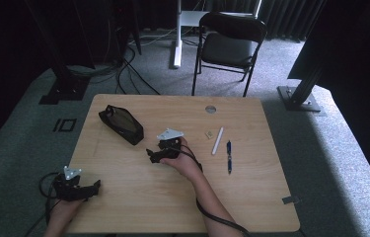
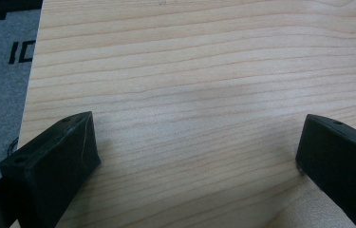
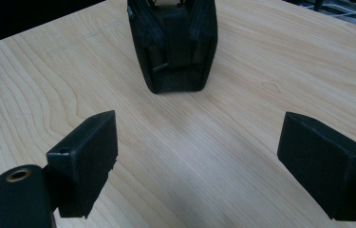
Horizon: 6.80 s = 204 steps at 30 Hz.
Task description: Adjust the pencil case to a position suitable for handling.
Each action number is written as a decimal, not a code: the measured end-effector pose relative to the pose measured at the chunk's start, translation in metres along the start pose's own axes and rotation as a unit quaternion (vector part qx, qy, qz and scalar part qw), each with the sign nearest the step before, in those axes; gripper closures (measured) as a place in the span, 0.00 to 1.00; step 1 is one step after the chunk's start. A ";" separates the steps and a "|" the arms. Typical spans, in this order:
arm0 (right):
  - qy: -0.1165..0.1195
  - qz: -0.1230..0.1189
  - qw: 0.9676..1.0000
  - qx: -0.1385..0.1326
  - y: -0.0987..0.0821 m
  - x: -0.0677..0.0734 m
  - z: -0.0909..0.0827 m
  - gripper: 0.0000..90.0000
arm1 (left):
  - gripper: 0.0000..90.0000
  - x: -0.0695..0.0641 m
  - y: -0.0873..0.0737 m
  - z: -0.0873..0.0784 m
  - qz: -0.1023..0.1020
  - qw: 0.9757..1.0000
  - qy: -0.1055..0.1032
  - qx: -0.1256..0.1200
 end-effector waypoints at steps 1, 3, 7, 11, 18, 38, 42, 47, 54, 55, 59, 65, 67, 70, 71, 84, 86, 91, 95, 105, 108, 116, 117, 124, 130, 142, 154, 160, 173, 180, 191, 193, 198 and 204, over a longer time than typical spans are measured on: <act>0.002 0.002 1.000 0.000 0.001 0.001 0.001 0.15 | 0.00 0.000 0.000 0.000 0.000 1.000 0.000 0.000; 0.002 -0.002 1.000 0.000 0.004 0.002 0.003 0.15 | 0.00 0.000 0.000 0.000 0.000 1.000 0.000 0.000; 0.006 -0.007 1.000 -0.001 0.009 0.005 0.006 0.15 | 0.00 0.000 0.000 0.000 0.000 1.000 0.000 0.000; 0.006 -0.007 1.000 -0.004 0.014 0.006 0.010 0.15 | 0.00 0.000 0.000 0.000 0.000 1.000 0.000 0.000; 0.011 -0.012 1.000 -0.005 0.024 0.010 0.018 0.17 | 0.00 0.000 0.000 0.000 0.000 1.000 0.000 0.000; -0.023 -0.033 0.999 -0.014 0.045 0.009 0.038 0.41 | 0.00 0.000 0.000 0.000 0.002 1.000 -0.001 -0.001; -0.021 -0.042 0.999 -0.019 0.051 0.010 0.040 0.49 | 0.00 0.000 0.000 0.000 0.002 1.000 -0.001 -0.001; -0.023 -0.043 0.999 -0.021 0.055 0.009 0.043 0.52 | 0.00 0.000 0.000 0.000 0.002 1.000 -0.001 -0.001; -0.018 -0.039 0.999 -0.015 0.056 0.009 0.049 0.62 | 0.00 0.000 0.000 0.000 0.002 1.000 -0.001 -0.001; -0.017 -0.042 0.999 -0.011 0.055 0.009 0.050 0.63 | 0.00 0.000 0.000 0.000 0.002 1.000 -0.001 -0.001; -0.013 -0.043 0.999 -0.005 0.056 0.012 0.054 0.66 | 0.00 0.000 0.000 0.000 0.002 1.000 -0.001 -0.001; -0.012 -0.036 0.999 0.002 0.055 0.010 0.058 0.81 | 0.00 0.000 0.000 0.000 0.002 1.000 -0.001 -0.001; -0.011 -0.032 0.999 0.003 0.055 0.010 0.057 0.81 | 0.00 0.000 0.000 0.000 0.002 1.000 -0.001 -0.001; -0.011 -0.030 0.999 0.005 0.055 0.008 0.057 0.81 | 0.00 0.000 0.000 0.000 0.002 1.000 -0.001 -0.001; -0.011 -0.030 0.999 0.007 0.054 0.008 0.057 0.81 | 0.00 0.000 0.000 0.000 0.002 1.000 -0.001 -0.001; -0.007 -0.033 0.999 0.011 0.048 0.010 0.050 0.81 | 0.00 0.000 0.000 0.000 0.002 1.000 -0.001 -0.001; -0.006 -0.033 0.999 0.012 0.046 0.010 0.049 0.81 | 0.00 0.000 0.000 0.000 0.002 1.000 -0.001 -0.001; -0.008 -0.034 0.999 0.012 0.043 0.008 0.046 0.81 | 0.00 0.000 0.000 0.000 0.002 1.000 -0.001 -0.001; -0.007 -0.028 1.000 0.013 0.039 0.008 0.043 0.81 | 0.00 0.000 0.000 0.000 0.002 1.000 -0.001 -0.001; -0.003 -0.025 1.000 0.012 0.028 0.004 0.032 0.82 | 0.00 0.000 0.000 0.000 0.002 1.000 -0.001 -0.001; -0.002 -0.024 1.000 0.013 0.024 0.003 0.028 0.82 | 0.00 0.000 0.000 0.000 0.002 1.000 -0.001 -0.001; -0.006 -0.023 1.000 0.011 0.015 -0.001 0.021 0.82 | 0.00 0.000 0.000 0.000 0.002 1.000 -0.001 -0.001; -0.006 -0.023 1.000 0.011 0.014 -0.001 0.020 0.82 | 0.00 0.000 0.000 0.000 0.002 1.000 -0.001 -0.001; -0.006 -0.022 1.000 0.011 0.004 -0.004 0.010 0.82 | 0.00 0.000 0.000 0.000 0.002 1.000 -0.001 -0.001; -0.007 -0.019 1.000 0.012 -0.004 -0.007 0.002 0.82 | 0.00 0.000 0.000 0.000 0.002 1.000 -0.001 -0.001; -0.012 -0.012 1.000 0.014 -0.018 -0.012 -0.012 0.82 | 0.00 0.000 0.000 0.000 0.003 1.000 -0.001 -0.001; -0.018 -0.013 1.000 0.010 -0.032 -0.017 -0.027 0.82 | 0.00 0.000 0.000 0.000 0.002 1.000 -0.001 -0.001; -0.017 -0.009 1.000 0.011 -0.041 -0.017 -0.036 0.82 | 0.00 0.000 0.000 0.000 0.002 1.000 -0.001 -0.001; -0.014 0.002 1.000 0.009 -0.057 -0.019 -0.052 0.82 | 0.00 0.000 0.000 0.000 0.002 1.000 -0.001 -0.001; -0.019 0.004 1.000 0.008 -0.066 -0.020 -0.061 0.82 | 0.00 0.000 0.000 0.000 0.002 1.000 -0.001 -0.001; -0.020 0.007 1.000 0.008 -0.077 -0.020 -0.072 0.82 | 0.00 0.000 0.000 0.000 0.002 1.000 -0.002 -0.001; -0.020 0.007 1.000 0.008 -0.079 -0.020 -0.075 0.82 | 0.00 0.000 0.000 0.000 0.002 1.000 -0.002 -0.001; -0.028 0.004 1.000 0.011 -0.089 -0.022 -0.083 0.82 | 0.00 0.000 0.000 0.000 0.002 1.000 -0.002 -0.001; -0.030 0.007 0.999 0.008 -0.097 -0.024 -0.091 0.82 | 0.00 0.000 0.000 0.000 0.003 1.000 -0.001 0.000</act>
Point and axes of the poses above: each handheld gripper's, and its own axes: z roughly forward along the jaws, y roughly out of its top, x roughly to its left, the point moved 9 cm from there along z, roughly forward along the jaws, and after that the axes turned 10 degrees about x, right-handed, at the moved point
